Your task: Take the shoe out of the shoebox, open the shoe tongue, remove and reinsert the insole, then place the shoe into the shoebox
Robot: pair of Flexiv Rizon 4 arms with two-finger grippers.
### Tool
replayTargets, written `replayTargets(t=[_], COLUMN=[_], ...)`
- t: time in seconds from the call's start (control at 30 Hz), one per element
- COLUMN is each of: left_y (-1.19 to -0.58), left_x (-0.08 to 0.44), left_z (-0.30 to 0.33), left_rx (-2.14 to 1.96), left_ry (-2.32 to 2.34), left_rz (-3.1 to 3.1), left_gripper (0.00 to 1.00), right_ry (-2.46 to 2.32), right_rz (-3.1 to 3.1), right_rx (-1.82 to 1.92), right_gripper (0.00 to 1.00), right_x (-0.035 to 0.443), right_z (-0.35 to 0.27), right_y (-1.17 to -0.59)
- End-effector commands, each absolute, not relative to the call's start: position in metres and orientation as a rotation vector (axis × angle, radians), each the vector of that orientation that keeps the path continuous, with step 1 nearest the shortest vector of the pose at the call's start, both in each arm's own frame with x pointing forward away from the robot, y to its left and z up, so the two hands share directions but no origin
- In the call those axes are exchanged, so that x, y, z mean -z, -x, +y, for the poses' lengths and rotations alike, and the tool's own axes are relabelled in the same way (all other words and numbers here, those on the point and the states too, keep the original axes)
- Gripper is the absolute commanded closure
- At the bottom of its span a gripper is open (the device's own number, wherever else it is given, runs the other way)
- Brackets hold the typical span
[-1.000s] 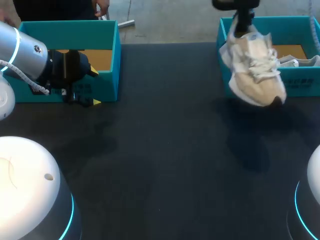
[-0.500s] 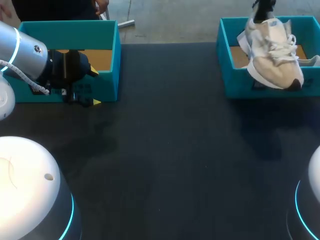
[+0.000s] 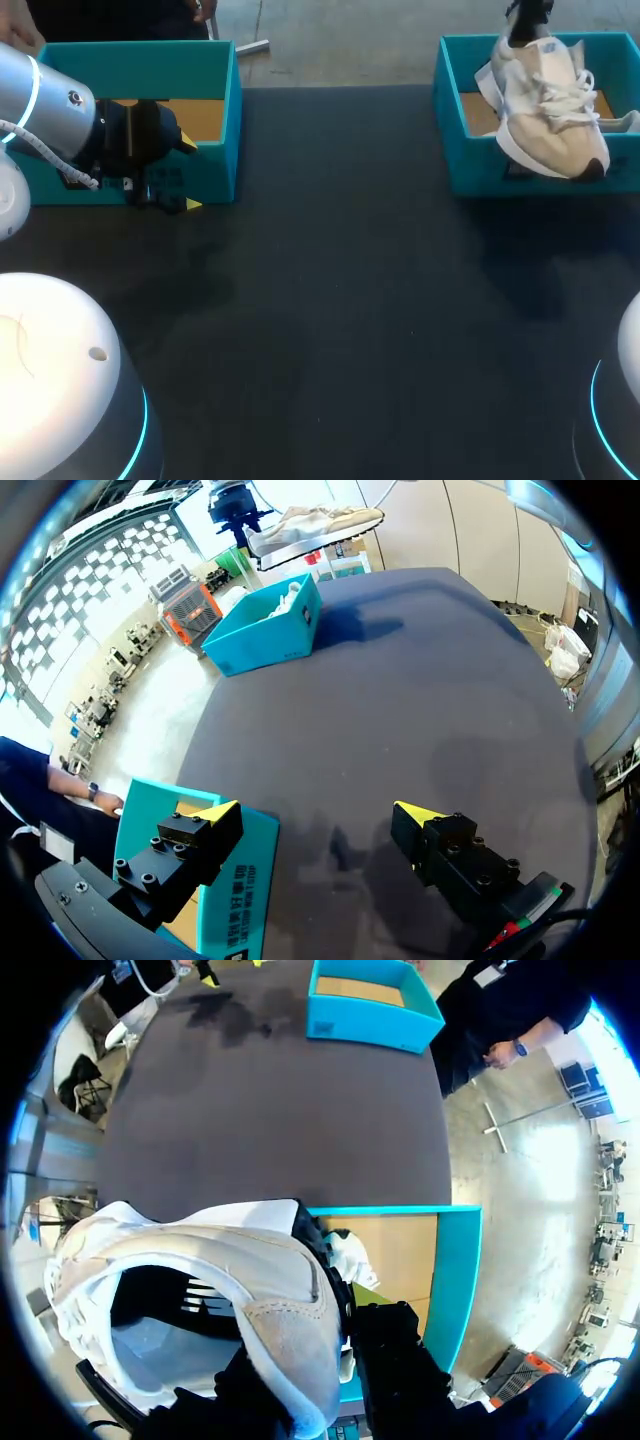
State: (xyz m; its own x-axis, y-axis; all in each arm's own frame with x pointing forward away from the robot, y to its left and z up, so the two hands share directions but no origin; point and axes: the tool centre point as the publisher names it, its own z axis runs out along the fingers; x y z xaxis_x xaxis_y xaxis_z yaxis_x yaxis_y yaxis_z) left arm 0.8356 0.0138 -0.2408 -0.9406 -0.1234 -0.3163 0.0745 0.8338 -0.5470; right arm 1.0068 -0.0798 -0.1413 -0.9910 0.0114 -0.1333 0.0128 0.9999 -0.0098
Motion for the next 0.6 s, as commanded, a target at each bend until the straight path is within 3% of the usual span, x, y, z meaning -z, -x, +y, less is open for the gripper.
replayTargets(t=[0.03,0.6], left_y=[-0.835,-0.835], left_x=[0.241,0.241], left_z=[0.014,0.014], left_rx=[0.812,0.812], left_ry=[0.037,0.037], left_rz=[2.675,2.675], left_gripper=[0.00,0.00], right_ry=[-0.018,-0.058], right_rz=[3.007,3.027], right_rx=[0.014,0.065], right_gripper=[1.00,1.00], right_x=[0.140,0.144], right_z=[-0.080,-0.164], right_y=[-1.006,-1.060])
